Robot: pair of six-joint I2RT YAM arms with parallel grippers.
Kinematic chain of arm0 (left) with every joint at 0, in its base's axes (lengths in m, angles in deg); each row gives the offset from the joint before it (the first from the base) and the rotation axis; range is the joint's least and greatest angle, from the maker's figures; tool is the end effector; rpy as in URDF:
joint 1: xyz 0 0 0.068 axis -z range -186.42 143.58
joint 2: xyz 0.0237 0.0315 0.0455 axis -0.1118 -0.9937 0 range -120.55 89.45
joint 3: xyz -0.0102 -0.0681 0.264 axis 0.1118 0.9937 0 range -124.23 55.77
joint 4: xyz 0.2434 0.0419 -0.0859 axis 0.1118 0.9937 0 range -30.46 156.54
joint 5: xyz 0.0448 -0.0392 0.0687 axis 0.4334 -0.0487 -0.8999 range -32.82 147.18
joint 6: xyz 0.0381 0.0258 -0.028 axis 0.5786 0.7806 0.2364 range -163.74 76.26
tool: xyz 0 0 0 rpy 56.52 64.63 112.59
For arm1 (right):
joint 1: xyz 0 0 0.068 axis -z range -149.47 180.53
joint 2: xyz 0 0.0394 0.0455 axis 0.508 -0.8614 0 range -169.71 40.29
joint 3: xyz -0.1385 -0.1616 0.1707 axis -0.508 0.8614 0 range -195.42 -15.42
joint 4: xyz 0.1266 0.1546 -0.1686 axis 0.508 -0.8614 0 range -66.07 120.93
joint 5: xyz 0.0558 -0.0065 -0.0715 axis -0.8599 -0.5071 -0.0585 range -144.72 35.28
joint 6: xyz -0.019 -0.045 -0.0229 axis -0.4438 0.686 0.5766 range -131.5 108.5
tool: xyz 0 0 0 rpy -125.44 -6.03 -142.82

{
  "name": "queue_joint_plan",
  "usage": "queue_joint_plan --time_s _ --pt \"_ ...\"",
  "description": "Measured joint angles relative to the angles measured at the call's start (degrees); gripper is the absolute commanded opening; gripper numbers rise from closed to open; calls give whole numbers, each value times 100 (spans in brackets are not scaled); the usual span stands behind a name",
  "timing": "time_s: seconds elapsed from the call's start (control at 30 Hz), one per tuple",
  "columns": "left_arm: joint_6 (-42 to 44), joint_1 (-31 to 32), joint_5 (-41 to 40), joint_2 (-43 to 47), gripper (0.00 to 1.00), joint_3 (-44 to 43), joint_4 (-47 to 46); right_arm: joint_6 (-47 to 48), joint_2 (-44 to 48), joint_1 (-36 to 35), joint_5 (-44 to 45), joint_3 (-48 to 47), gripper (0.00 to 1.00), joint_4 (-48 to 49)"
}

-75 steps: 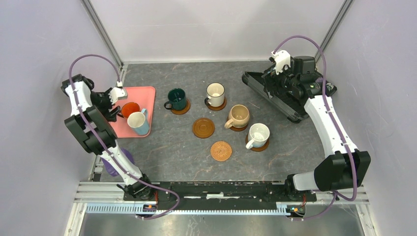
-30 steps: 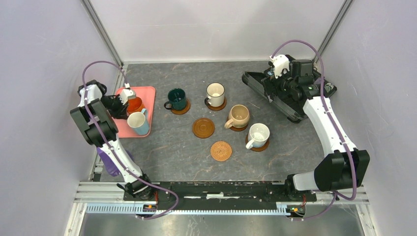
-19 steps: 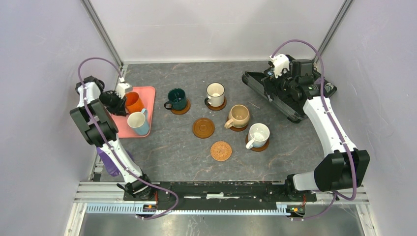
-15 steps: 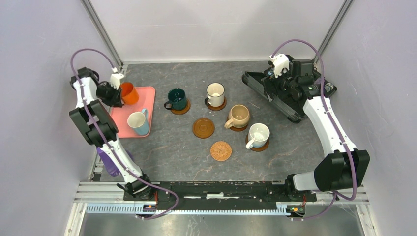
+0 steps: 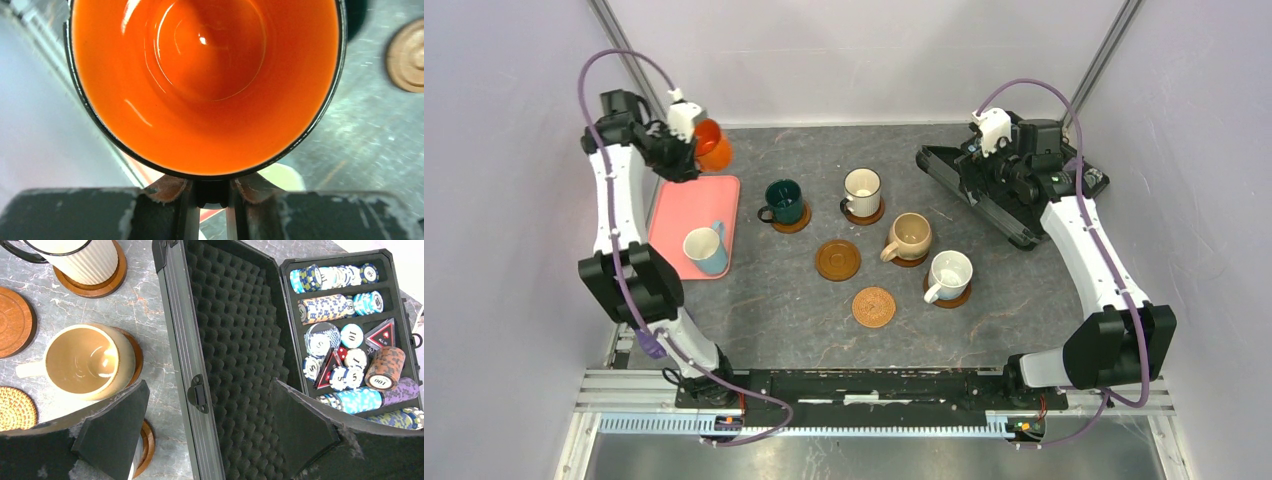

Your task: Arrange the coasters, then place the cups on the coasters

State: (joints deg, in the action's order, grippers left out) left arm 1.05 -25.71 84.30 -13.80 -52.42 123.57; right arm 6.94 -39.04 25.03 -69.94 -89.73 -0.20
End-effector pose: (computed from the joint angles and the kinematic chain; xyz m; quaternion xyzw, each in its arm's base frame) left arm 0.3581 0.1082 0.3608 0.2677 0.9001 -0.0541 0.3394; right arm 0.3056 0.0388 0.3473 -0.2419 0.8521 0.0668 0.4593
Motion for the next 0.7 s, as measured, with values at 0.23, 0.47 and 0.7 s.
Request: queue_joint_plan --time_s 0.23,0.47,0.7 --pt "-190 1556 -4 1460 2 1279 -66 11 44 0 -35 0 98 28" --pt "-1139 3198 -205 2566 2 3086 -649 9 177 0 -46 103 98 70" --pt "-1838 4459 -839 3067 2 4789 -1456 9 236 0 -44 188 98 70"
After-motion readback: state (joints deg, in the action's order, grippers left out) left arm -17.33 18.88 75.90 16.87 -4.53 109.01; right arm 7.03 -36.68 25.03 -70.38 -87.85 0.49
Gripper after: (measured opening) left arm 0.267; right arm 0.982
